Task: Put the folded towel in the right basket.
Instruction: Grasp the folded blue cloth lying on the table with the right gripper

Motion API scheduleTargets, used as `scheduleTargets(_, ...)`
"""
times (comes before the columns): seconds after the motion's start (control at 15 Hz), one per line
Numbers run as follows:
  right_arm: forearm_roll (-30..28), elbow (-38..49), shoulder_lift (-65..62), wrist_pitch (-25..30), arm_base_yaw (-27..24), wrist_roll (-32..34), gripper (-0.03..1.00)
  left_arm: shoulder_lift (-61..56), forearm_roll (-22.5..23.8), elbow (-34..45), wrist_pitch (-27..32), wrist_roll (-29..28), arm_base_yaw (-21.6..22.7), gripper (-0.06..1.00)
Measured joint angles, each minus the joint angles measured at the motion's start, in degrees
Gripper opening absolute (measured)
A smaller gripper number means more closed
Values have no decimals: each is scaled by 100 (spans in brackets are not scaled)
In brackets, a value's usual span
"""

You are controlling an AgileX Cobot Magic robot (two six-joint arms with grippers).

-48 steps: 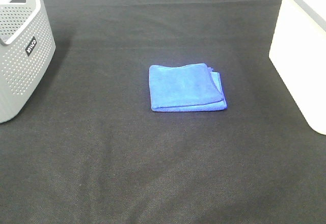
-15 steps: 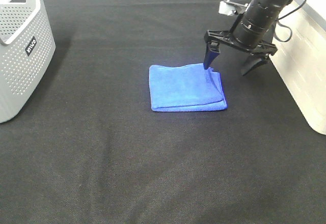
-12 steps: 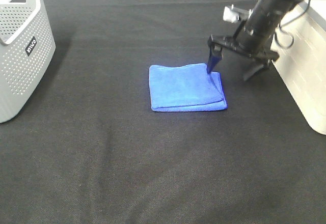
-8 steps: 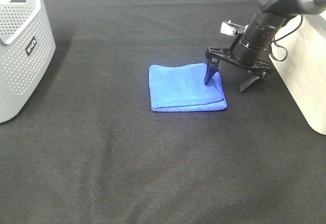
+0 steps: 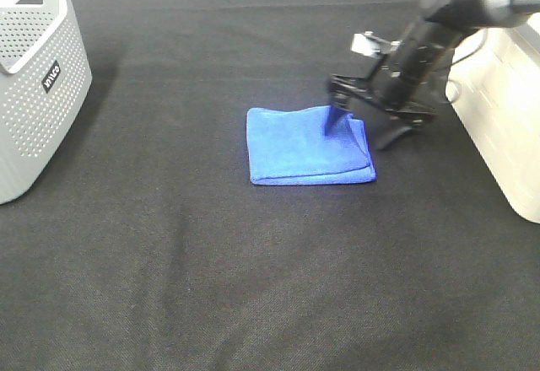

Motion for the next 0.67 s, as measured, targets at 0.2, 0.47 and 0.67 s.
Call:
scheduleTargets(0.2, 636, -29, 143, -109, 332, -126, 82, 0, 0, 0, 0, 0, 0, 99)
scheduleTargets(0.47, 791, -109, 275, -235, 561, -160, 44, 0, 0, 0, 0, 0, 0, 99)
scheduleTargets(0.67, 745, -304, 327, -34, 573, -241, 22, 0, 0, 0, 0, 0, 0, 99)
